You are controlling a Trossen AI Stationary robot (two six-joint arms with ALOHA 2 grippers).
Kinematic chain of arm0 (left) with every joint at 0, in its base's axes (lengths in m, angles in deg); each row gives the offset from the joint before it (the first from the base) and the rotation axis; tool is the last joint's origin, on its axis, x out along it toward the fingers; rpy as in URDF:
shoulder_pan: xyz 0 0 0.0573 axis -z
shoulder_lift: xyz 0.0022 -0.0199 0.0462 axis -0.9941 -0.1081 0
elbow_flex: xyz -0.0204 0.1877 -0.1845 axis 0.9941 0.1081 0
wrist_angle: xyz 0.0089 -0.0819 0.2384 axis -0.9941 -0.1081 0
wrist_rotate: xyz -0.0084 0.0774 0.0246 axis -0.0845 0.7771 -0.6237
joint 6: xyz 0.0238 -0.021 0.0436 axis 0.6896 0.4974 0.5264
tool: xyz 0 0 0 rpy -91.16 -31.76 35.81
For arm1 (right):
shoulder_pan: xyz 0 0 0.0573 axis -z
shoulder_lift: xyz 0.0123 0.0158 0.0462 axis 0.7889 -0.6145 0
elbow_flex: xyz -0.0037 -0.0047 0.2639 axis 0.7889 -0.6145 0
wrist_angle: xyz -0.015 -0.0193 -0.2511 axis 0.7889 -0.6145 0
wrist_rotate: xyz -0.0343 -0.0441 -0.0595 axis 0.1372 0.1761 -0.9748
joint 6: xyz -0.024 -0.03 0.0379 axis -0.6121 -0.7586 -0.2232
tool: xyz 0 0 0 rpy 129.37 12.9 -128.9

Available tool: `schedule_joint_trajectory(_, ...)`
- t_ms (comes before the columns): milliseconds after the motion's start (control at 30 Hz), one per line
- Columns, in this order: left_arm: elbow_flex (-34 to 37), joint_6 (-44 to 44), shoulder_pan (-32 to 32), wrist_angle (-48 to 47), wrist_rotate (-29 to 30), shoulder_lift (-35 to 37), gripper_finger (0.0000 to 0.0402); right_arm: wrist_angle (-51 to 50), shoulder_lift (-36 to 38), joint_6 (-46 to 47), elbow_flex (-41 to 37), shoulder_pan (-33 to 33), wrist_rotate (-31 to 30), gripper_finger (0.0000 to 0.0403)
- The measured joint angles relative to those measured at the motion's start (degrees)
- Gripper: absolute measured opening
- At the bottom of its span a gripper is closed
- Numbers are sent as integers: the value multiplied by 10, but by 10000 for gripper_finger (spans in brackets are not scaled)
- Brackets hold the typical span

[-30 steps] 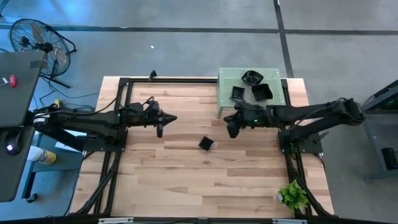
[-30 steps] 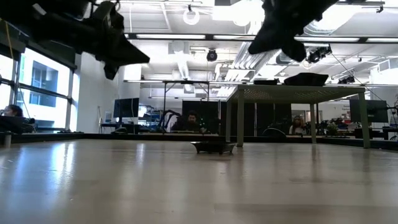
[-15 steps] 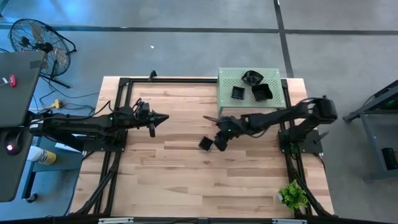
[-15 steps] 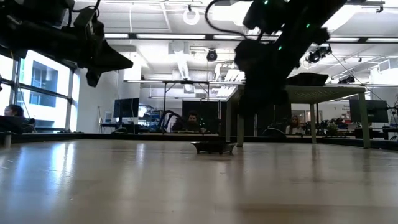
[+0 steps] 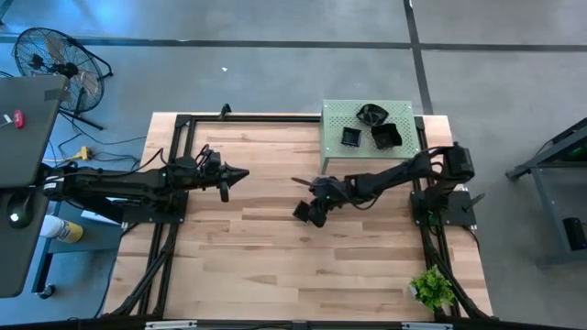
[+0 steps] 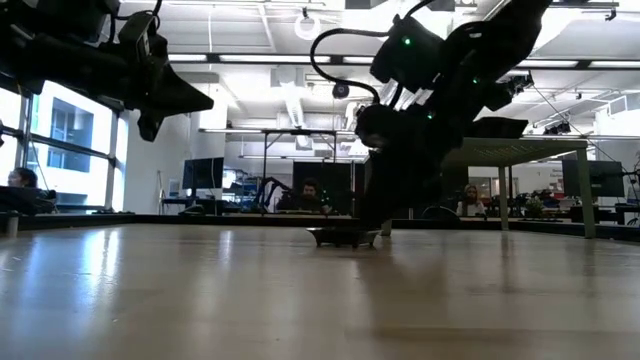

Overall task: Pick & Place Mini shaped plates
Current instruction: Stack the black square plate on top of the black square plate on the shelf

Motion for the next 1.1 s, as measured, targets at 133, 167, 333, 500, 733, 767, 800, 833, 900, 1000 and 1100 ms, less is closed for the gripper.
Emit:
schedule_joint_trajectory(133,0,0,0,-3,-5,0,0,2,-11,0,0,0,4,62)
schedule_joint_trajectory(167,0,0,0,-5,-5,0,0,1,-12,0,0,0,4,57)
schedule_joint_trajectory(333,0,-1,0,-13,-6,0,0,-5,-12,8,0,0,3,29)
schedule_joint_trajectory(500,0,-1,0,-15,-16,0,0,-6,-12,31,0,0,3,4)
schedule_joint_trajectory(733,0,-5,0,-15,-32,0,0,-9,3,74,0,-1,15,10)
schedule_joint_trajectory(767,0,-5,0,-15,-33,0,0,-10,12,76,0,-1,18,8)
schedule_joint_trajectory(800,0,-6,0,-15,-34,0,0,-9,21,77,0,-1,21,5)
schedule_joint_trajectory(833,0,-5,0,-15,-35,0,0,-9,33,77,0,-1,28,3)
schedule_joint_trajectory(900,0,-5,0,-15,-36,0,0,-16,57,77,0,-1,36,2)
schedule_joint_trajectory(1000,0,-5,0,-15,-36,0,0,-35,104,76,0,5,53,4)
schedule_joint_trajectory(1100,0,-5,0,-15,-37,0,0,-86,156,74,11,18,64,5)
